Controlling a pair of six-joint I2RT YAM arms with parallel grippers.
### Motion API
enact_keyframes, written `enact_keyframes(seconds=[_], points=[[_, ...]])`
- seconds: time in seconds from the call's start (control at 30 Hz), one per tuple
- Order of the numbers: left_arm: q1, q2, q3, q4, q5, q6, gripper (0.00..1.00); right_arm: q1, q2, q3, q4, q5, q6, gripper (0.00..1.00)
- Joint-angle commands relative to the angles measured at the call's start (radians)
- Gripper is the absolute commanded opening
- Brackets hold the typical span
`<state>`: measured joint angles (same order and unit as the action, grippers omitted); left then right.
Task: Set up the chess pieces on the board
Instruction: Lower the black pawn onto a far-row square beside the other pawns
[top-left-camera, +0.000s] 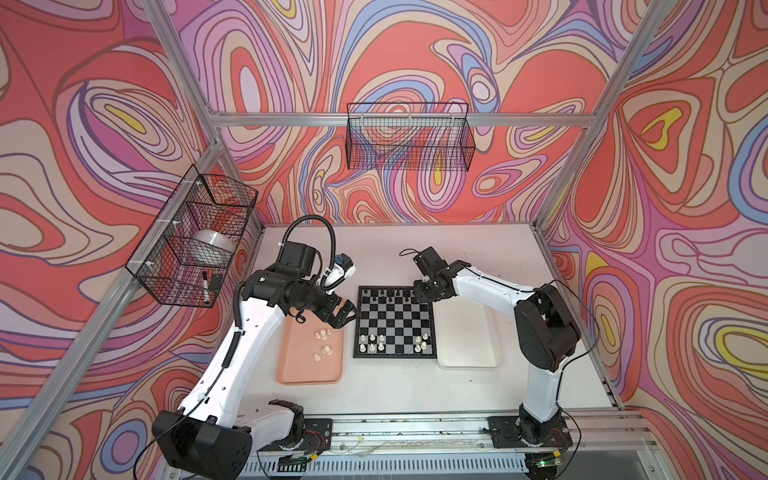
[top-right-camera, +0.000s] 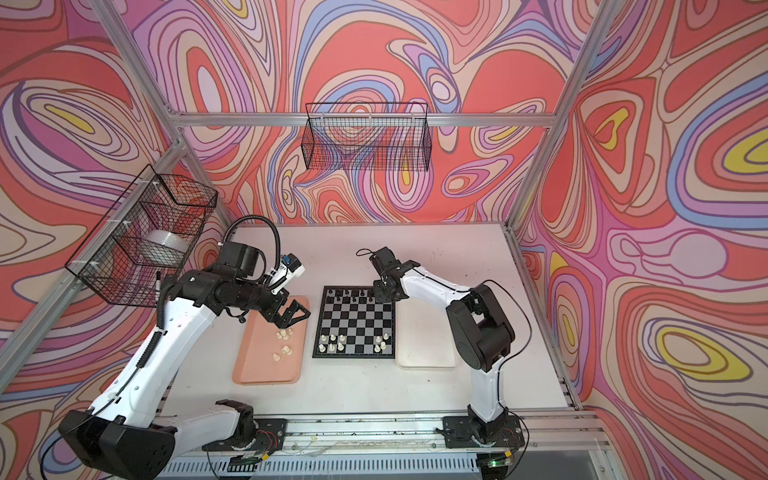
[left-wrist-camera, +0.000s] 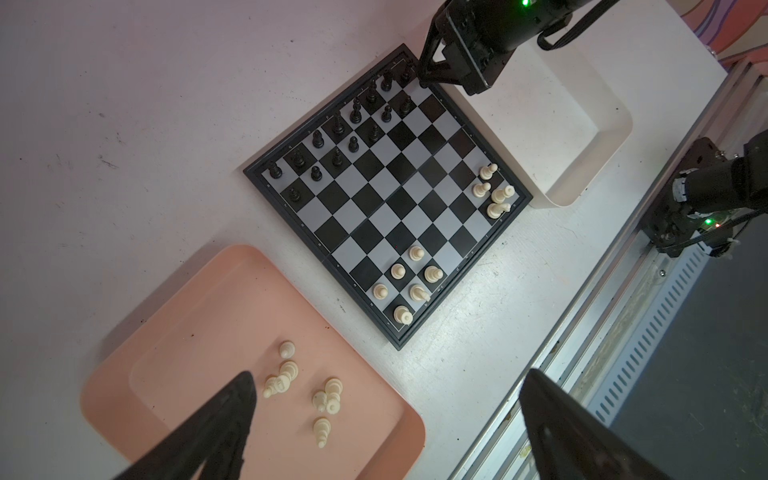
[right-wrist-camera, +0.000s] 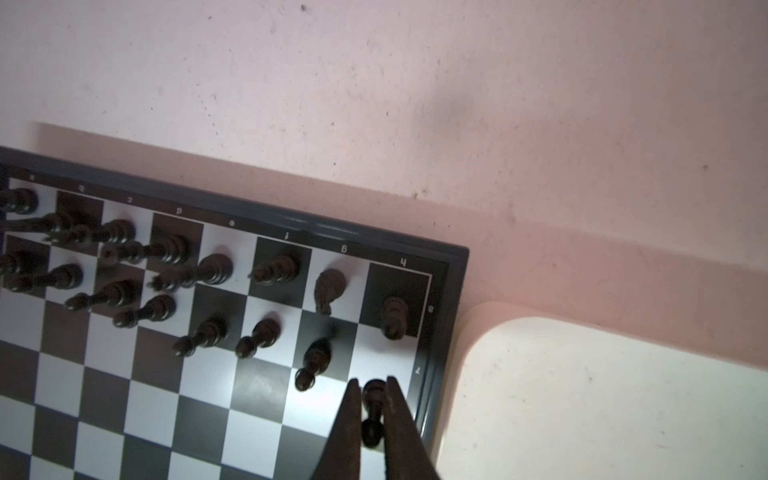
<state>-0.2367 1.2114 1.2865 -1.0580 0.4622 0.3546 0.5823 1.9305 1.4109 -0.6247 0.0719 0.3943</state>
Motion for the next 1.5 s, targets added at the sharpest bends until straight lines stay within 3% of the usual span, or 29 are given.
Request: enact_keyframes(seconds=[0.0, 1.47], points=[[-0.004, -0.011, -0.013, -0.004, -0.005, 0.003, 1.00, 0.005, 0.020, 0.010, 0.019, 0.020, 0.007, 0.11], [-0.006, -0.015, -0.024, 0.001, -0.018, 0.002, 1.00, 0.005, 0.039, -0.038, 0.061, 0.030, 0.013, 0.16]])
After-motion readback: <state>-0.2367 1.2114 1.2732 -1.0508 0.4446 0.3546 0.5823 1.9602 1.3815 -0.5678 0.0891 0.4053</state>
